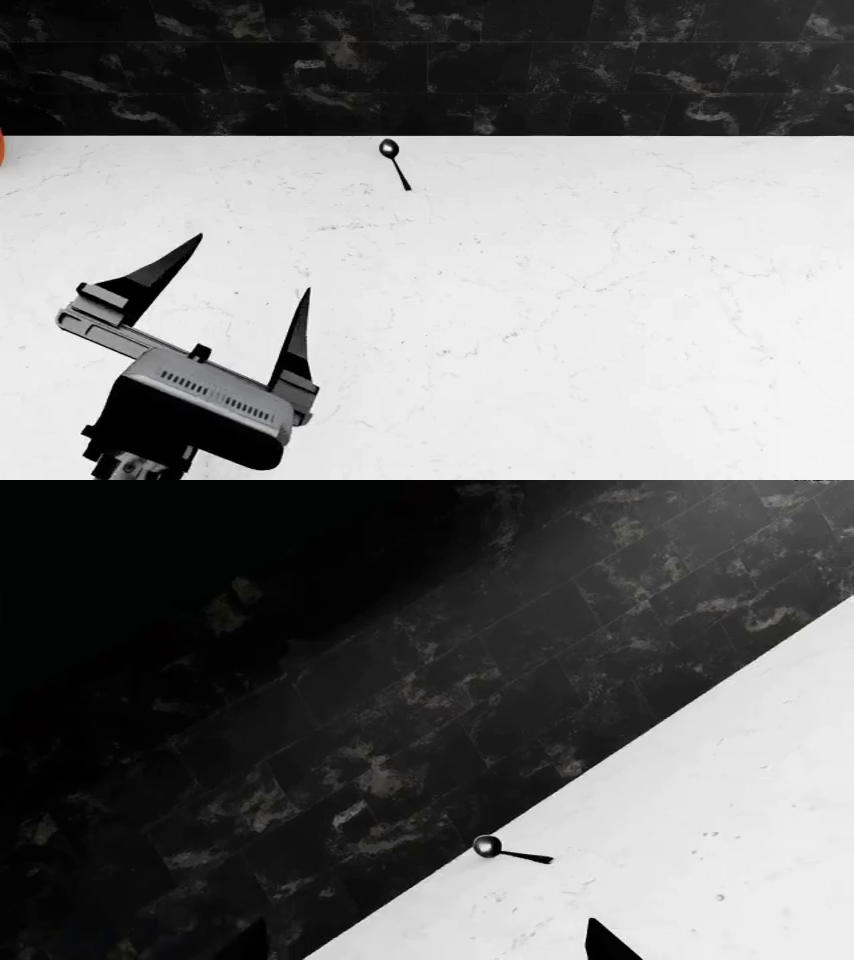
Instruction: A wet mug is on the counter and needs to be dried. Pick it up and place it upside down in the open cabinet.
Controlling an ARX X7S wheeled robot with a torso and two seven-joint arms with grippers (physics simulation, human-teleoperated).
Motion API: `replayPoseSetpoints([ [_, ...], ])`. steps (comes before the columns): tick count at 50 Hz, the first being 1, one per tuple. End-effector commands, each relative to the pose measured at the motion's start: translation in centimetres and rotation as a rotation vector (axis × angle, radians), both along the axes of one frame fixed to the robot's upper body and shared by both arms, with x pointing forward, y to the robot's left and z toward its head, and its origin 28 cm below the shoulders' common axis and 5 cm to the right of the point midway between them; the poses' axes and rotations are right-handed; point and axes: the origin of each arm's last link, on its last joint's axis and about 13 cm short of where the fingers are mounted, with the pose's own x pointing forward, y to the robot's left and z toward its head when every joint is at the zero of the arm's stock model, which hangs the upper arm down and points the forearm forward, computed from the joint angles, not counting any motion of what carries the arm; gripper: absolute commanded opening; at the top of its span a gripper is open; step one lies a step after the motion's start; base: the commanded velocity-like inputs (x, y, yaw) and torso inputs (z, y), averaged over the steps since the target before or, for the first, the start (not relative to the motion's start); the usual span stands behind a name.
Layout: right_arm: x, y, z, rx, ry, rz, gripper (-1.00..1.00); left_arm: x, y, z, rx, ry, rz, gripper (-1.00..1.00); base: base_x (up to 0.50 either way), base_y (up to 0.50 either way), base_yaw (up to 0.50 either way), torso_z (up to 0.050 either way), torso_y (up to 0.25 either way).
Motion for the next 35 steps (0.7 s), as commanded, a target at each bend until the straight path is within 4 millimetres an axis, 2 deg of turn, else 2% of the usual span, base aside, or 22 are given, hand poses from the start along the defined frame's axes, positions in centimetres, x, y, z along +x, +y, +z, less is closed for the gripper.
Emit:
replayPoseSetpoints([
  [1, 1.2, 0.0, 4.0, 0.104, -0.012, 0.053, -1.00, -0.3, -0.2, -0.4, -0.026, 0.025, -0.010, 1.00, 0.00, 0.00, 0.00, 0.000, 0.000],
  [12, 2.9, 0.7, 7.6, 0.189, 0.017, 0.124, -1.00, -0.1, -0.2, -0.6, -0.030, 0.030, -0.012, 1.00, 0.00, 0.00, 0.00, 0.000, 0.000],
  [20, 5.3, 1.6, 9.4, 0.297, 0.131, 0.245, -1.00, 0.1, -0.2, -0.7, -0.031, 0.033, -0.008, 1.00, 0.00, 0.00, 0.00, 0.000, 0.000],
  [28, 7.6, 3.1, 9.7, 0.368, 0.259, 0.363, -1.00, 0.3, -0.2, -0.9, -0.029, 0.039, -0.001, 1.00, 0.00, 0.00, 0.00, 0.000, 0.000],
  [35, 8.8, 3.8, 9.5, 0.371, 0.302, 0.387, -1.00, 0.5, -0.2, -1.1, -0.028, 0.043, 0.002, 1.00, 0.00, 0.00, 0.00, 0.000, 0.000],
])
